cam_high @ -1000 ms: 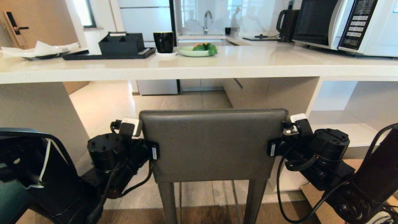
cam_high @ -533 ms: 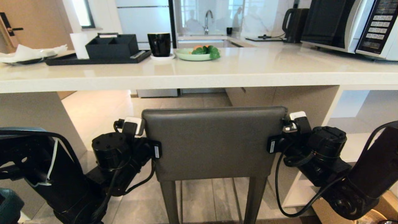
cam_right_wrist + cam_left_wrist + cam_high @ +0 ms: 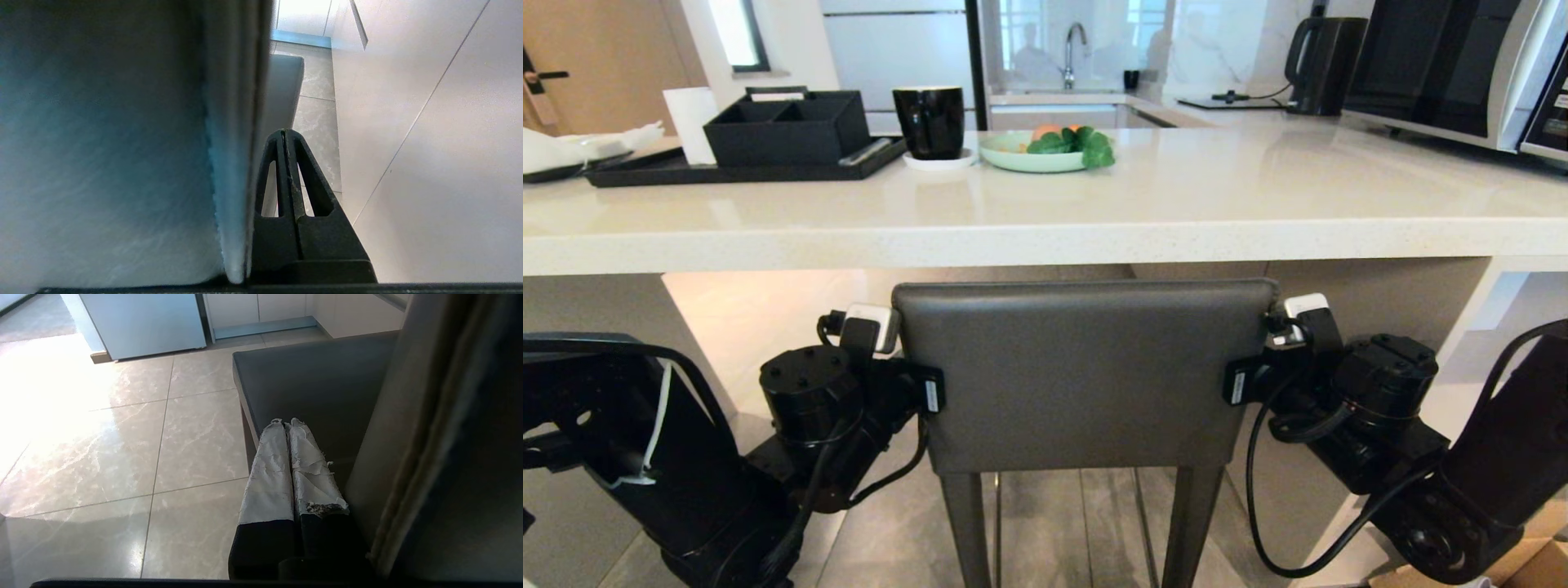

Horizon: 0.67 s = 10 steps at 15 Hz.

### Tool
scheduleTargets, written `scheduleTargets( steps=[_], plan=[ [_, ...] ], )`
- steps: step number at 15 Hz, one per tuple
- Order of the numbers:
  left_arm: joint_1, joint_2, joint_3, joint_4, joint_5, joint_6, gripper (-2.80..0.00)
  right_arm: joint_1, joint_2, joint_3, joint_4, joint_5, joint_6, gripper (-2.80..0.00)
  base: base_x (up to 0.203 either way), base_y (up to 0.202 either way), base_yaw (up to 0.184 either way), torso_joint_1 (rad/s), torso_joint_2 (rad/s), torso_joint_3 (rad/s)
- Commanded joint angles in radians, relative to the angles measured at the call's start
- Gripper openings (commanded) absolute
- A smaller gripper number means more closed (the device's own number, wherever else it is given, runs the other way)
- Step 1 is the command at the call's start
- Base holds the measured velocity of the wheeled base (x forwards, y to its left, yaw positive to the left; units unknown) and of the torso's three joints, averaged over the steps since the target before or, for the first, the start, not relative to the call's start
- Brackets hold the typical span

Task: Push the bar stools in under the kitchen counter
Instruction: Push the gray chair back under the dining table

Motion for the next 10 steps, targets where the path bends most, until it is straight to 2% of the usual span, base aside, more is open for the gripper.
scheduleTargets(
  steps=[1,3,5,10],
  plan=[
    [-0.004,-0.007,0.011,-0.008,0.004,0.0,-2.8,-0.001,-0.027,0.02,-0.004,0.0,-0.002,-2.8,0.0,0.0,0.0,0.0,0.0,0.0],
    [-0.002,-0.025,0.043,-0.039,0.002,-0.004,-2.8,-0.003,-0.046,0.044,-0.004,0.0,0.0,-2.8,0.0,0.0,0.0,0.0,0.0,0.0],
    [0.039,-0.021,0.077,-0.07,0.004,-0.003,-2.8,-0.024,-0.062,0.062,-0.006,0.0,0.004,-2.8,0.0,0.0,0.0,0.0,0.0,0.0],
    [0.162,-0.089,0.142,-0.071,0.005,-0.005,-2.8,-0.161,-0.101,0.078,-0.013,0.032,0.006,-2.8,0.0,0.0,0.0,0.0,0.0,0.0]
  ],
)
